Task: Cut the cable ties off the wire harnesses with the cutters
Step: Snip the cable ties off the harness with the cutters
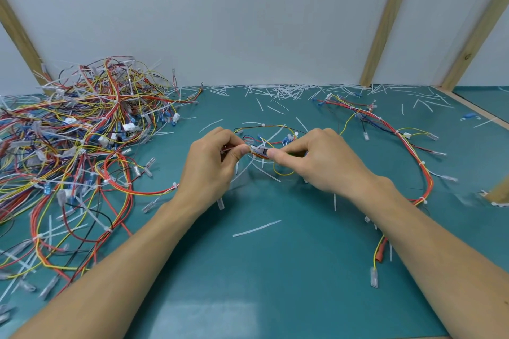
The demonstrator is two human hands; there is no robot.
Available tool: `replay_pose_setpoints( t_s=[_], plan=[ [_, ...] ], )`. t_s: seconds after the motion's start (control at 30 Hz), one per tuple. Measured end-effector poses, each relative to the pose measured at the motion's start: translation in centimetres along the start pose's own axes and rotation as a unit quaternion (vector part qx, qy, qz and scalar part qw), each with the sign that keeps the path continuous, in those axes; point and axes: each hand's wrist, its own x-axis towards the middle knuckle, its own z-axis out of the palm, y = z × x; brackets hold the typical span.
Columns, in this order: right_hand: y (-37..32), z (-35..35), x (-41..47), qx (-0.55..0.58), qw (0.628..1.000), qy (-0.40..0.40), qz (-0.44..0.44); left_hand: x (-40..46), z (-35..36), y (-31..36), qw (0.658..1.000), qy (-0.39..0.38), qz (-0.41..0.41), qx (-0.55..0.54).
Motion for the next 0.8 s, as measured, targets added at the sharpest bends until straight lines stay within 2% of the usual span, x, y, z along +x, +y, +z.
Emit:
replay_pose_setpoints(
  t_s=[0.17, 0.5, 0.67, 0.8],
  plan=[
    [0.1, -0.3, 0.1, 0.051, 0.998, 0.035, 0.004, 0.0, 0.0, 0.2, 1.0, 0.006, -0.01, -0.01],
    [0.5, -1.0, 0.8, 0.173, 0.96, 0.221, 0.021, 0.0, -0.1, 0.5, 0.999, 0.018, -0.031, -0.031],
    [0.6, -1.3, 1.0, 0.22, 0.939, 0.261, 0.04, -0.1, -0.2, 1.1, 0.997, 0.025, -0.047, -0.052],
    [0.8, -1.3, 1.2, 0.267, 0.926, 0.26, 0.064, -0.2, -0.1, 1.2, 0.996, 0.021, -0.066, -0.06]
  ],
)
